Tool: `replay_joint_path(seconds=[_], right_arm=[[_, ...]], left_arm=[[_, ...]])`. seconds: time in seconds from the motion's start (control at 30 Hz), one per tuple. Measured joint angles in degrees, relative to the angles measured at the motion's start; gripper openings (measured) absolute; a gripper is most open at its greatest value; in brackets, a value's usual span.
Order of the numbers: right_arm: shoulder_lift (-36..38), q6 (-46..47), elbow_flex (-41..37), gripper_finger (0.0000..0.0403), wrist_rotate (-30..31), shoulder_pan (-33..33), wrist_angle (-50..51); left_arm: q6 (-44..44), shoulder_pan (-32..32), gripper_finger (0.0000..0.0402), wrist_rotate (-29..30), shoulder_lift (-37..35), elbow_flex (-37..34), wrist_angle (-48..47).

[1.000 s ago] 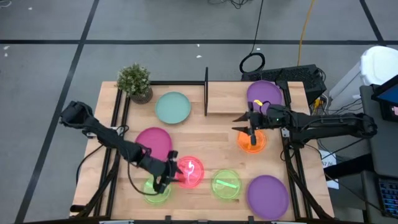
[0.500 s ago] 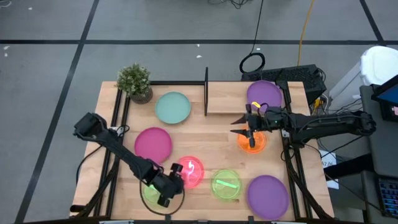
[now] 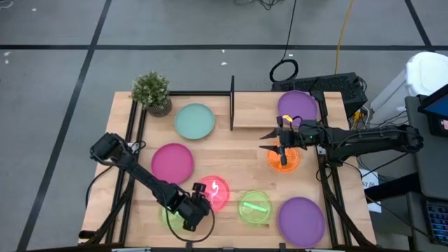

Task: Place and stack plates onto a shelf
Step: Put the small pink plate on the shelf

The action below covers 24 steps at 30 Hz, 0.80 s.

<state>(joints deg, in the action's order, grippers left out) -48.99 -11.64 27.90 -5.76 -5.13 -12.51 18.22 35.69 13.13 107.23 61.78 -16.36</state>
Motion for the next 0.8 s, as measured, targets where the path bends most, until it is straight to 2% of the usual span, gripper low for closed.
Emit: replay_joint_path(seconds=[0.17, 0.3, 0.8], right_arm=[[0.0, 0.0, 0.0, 0.013, 0.0, 0.0, -0.1], [0.0, -0.2, 0.0, 0.013, 0.0, 0.0, 0.0], [0.0, -0.6, 0.0, 0.013, -0.2, 0.0, 0.1]], left_arm=[[-1.5, 1.2, 0.017, 0.6, 1.1, 0.1, -0.2], [-4.4, 2.4, 0.0164, 3.8, 1.8, 0.0, -0.2], [-9.2, 3.2, 0.0012, 7.5, 2.4, 0.0, -0.2]])
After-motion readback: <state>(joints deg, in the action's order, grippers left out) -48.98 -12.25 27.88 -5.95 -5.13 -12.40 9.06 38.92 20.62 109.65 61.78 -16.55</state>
